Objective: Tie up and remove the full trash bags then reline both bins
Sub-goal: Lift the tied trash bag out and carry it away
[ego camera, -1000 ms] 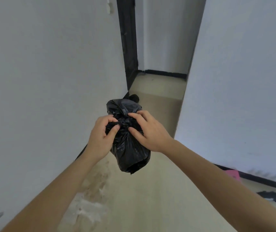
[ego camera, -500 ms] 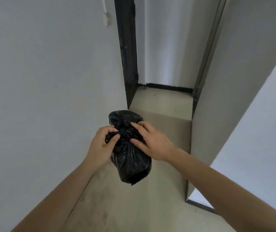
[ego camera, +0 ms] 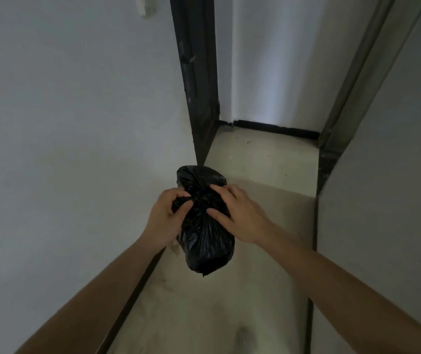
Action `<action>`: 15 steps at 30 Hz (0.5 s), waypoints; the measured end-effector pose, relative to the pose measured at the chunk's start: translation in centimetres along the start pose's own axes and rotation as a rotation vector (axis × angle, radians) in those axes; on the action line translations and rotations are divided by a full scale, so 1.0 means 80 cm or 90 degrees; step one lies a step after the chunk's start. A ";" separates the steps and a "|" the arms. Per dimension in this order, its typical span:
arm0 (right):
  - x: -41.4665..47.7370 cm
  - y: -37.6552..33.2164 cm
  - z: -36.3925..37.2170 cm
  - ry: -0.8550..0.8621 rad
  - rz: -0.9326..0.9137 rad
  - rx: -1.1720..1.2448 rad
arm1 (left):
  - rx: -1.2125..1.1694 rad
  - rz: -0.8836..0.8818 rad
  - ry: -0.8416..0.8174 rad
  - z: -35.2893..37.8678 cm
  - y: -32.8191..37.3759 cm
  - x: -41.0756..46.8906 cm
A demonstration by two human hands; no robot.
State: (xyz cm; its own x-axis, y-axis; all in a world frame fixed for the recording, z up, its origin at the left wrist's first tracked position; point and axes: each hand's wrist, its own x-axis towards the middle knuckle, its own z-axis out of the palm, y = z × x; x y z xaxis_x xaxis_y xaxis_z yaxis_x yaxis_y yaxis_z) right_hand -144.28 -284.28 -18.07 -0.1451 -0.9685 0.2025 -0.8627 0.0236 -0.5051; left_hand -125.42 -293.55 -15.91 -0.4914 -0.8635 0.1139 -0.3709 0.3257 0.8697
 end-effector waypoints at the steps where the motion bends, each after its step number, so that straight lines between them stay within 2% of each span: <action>1: 0.026 0.015 0.000 -0.017 -0.001 0.002 | 0.002 -0.009 0.002 0.004 -0.005 0.027; 9: 0.221 0.104 0.047 -0.181 0.032 0.043 | 0.021 -0.114 0.009 0.021 -0.083 0.198; 15: 0.380 0.171 0.110 -0.221 0.050 0.030 | 0.021 -0.156 0.008 0.030 -0.163 0.352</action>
State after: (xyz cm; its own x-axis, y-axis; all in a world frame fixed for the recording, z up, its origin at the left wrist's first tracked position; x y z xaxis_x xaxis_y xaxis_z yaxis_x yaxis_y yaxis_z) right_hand -156.20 -315.59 -26.23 -0.0302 -0.9908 -0.1322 -0.8308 0.0984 -0.5478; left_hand -136.32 -321.18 -25.24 -0.3738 -0.9228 -0.0933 -0.5040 0.1177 0.8556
